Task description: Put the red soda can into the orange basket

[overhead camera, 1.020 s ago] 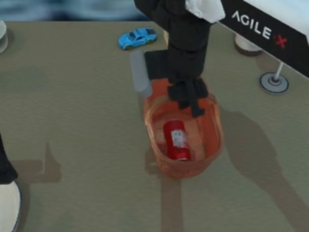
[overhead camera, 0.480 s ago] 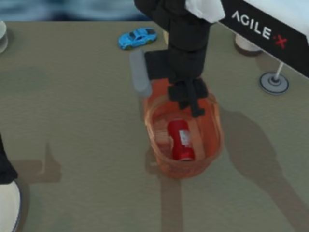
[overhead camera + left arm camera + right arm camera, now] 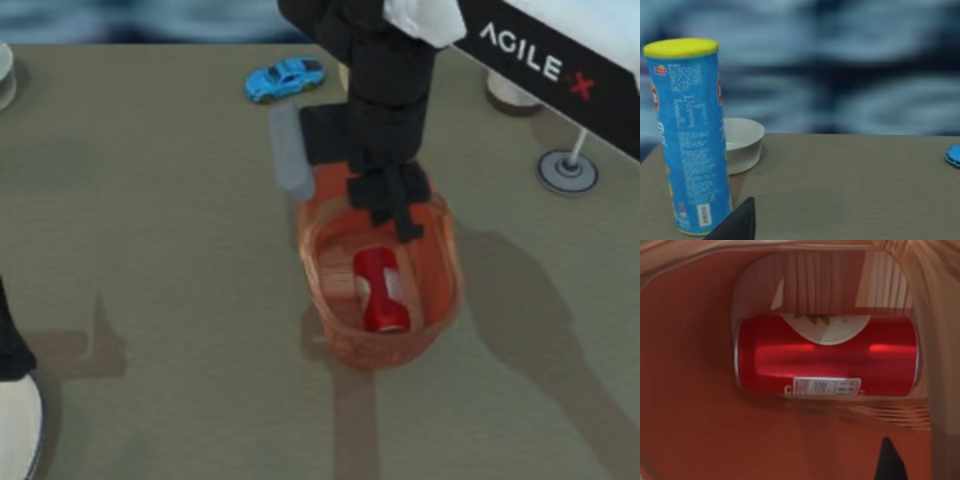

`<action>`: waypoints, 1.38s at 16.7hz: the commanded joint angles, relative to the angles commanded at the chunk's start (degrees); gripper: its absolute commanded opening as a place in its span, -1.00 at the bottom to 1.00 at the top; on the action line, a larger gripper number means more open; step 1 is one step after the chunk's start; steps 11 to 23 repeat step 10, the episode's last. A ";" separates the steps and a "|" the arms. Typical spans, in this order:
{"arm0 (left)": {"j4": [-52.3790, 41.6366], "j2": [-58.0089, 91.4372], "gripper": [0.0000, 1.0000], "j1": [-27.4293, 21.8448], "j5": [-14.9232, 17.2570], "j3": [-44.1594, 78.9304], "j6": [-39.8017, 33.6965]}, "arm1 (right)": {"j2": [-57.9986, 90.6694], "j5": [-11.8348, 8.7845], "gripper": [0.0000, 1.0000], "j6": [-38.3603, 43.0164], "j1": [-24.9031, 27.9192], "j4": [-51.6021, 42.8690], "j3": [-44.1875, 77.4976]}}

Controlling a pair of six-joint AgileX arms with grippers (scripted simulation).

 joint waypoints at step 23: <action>0.00 0.00 1.00 0.00 0.00 0.00 0.00 | 1.56 0.01 -1.00 -2.06 -1.50 -13.11 14.67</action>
